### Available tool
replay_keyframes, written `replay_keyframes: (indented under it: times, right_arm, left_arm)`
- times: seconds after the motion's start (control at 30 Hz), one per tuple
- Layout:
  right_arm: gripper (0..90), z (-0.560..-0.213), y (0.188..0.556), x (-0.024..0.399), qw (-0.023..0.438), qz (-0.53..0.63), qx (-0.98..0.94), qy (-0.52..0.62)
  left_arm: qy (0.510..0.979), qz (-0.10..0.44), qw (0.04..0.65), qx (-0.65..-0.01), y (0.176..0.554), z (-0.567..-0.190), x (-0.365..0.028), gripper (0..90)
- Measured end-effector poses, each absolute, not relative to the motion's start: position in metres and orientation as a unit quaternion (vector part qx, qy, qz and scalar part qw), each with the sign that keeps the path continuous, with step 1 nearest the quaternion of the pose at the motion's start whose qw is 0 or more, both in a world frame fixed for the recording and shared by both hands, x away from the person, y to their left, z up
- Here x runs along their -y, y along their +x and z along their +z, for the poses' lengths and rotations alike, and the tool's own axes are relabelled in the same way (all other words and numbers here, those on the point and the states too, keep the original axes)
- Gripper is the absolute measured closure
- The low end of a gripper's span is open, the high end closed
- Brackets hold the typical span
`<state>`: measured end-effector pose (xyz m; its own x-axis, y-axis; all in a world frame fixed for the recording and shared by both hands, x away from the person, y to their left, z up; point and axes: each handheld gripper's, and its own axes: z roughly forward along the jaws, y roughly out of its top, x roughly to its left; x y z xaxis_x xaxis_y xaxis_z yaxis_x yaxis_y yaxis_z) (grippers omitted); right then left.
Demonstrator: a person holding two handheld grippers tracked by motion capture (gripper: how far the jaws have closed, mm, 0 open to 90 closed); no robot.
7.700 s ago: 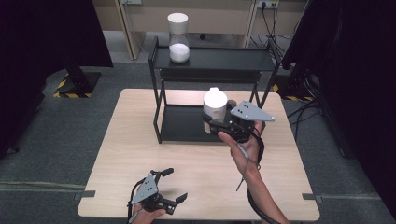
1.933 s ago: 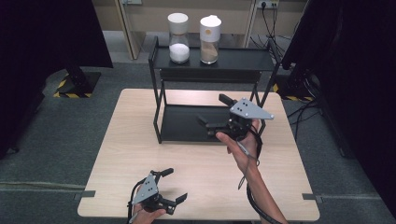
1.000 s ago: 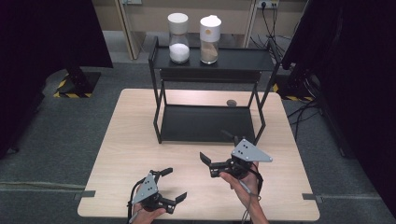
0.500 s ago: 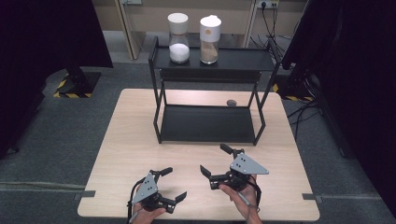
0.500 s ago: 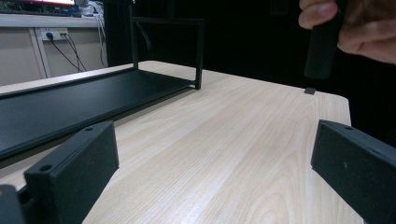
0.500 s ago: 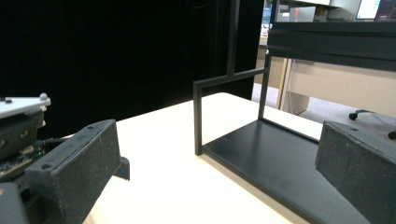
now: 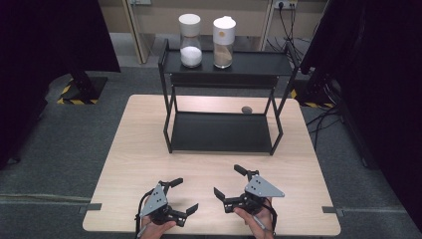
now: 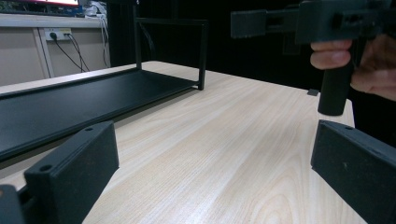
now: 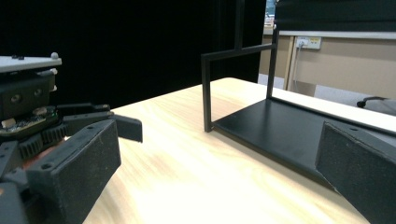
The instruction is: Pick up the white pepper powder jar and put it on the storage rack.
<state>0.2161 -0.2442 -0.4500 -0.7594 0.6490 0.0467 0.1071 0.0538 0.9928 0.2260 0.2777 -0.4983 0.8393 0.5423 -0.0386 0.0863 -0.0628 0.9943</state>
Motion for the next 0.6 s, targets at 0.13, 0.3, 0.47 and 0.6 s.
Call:
replay_keyframes:
  times: [0.13,0.3,0.47,0.6]
  right_arm:
    - [0.4,-0.456,0.215,0.244,0.209,0.628,-0.697,0.276]
    - [0.4,-0.462,0.212,0.246,0.208,0.628,-0.696,0.279]
    - [0.4,-0.469,0.207,0.250,0.210,0.629,-0.693,0.283]
    - [0.4,-0.473,0.204,0.252,0.208,0.629,-0.692,0.286]
  left_arm:
    - [0.707,0.176,0.647,-0.223,0.226,-0.498,-0.278,0.1]
    - [0.706,0.178,0.647,-0.225,0.226,-0.498,-0.278,0.1]
    - [0.705,0.181,0.647,-0.228,0.226,-0.498,-0.279,0.1]
    - [0.705,0.181,0.646,-0.230,0.227,-0.498,-0.279,0.1]
